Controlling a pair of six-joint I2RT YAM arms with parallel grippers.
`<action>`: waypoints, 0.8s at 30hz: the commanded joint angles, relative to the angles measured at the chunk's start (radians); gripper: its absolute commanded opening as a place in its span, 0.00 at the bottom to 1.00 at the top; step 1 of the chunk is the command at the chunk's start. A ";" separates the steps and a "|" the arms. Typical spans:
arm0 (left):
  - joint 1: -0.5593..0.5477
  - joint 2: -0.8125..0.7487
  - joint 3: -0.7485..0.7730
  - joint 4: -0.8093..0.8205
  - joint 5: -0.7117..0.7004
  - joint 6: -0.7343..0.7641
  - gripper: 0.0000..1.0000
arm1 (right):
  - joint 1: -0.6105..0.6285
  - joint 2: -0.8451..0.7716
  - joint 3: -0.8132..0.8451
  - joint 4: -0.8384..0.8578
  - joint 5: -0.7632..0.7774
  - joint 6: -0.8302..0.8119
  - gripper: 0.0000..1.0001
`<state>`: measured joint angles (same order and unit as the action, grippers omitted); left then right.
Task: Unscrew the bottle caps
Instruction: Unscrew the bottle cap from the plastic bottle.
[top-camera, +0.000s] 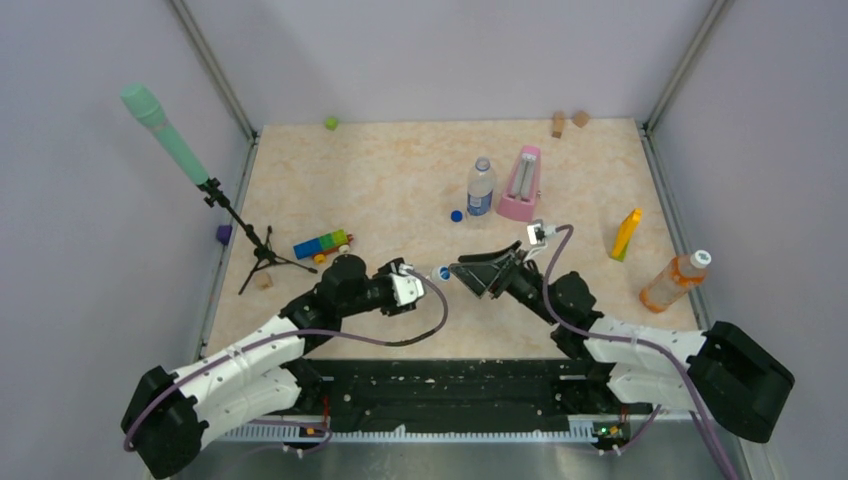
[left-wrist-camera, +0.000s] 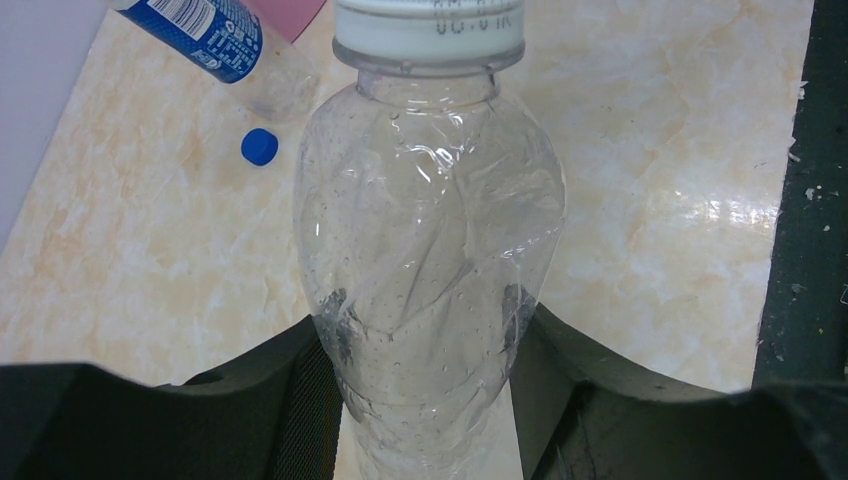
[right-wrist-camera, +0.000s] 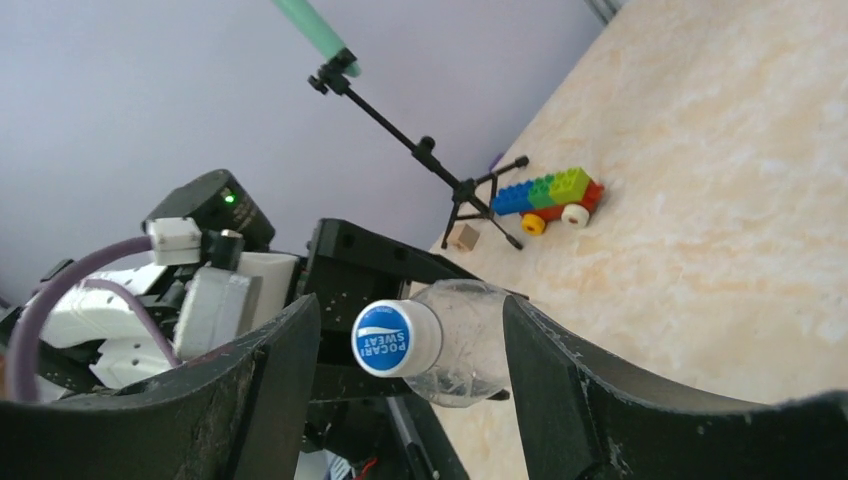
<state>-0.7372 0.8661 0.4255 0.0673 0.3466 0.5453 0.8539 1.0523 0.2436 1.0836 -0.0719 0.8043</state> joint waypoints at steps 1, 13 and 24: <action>-0.013 0.031 0.075 -0.044 -0.018 0.016 0.00 | 0.024 0.044 0.088 -0.129 0.016 0.137 0.66; -0.016 0.061 0.077 -0.045 -0.020 0.021 0.00 | 0.035 0.071 0.153 -0.258 -0.041 0.137 0.54; -0.019 0.070 0.085 -0.045 -0.023 0.012 0.00 | 0.038 0.089 0.168 -0.325 -0.055 0.105 0.43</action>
<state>-0.7517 0.9348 0.4656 -0.0132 0.3202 0.5594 0.8757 1.1362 0.3691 0.7792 -0.1200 0.9279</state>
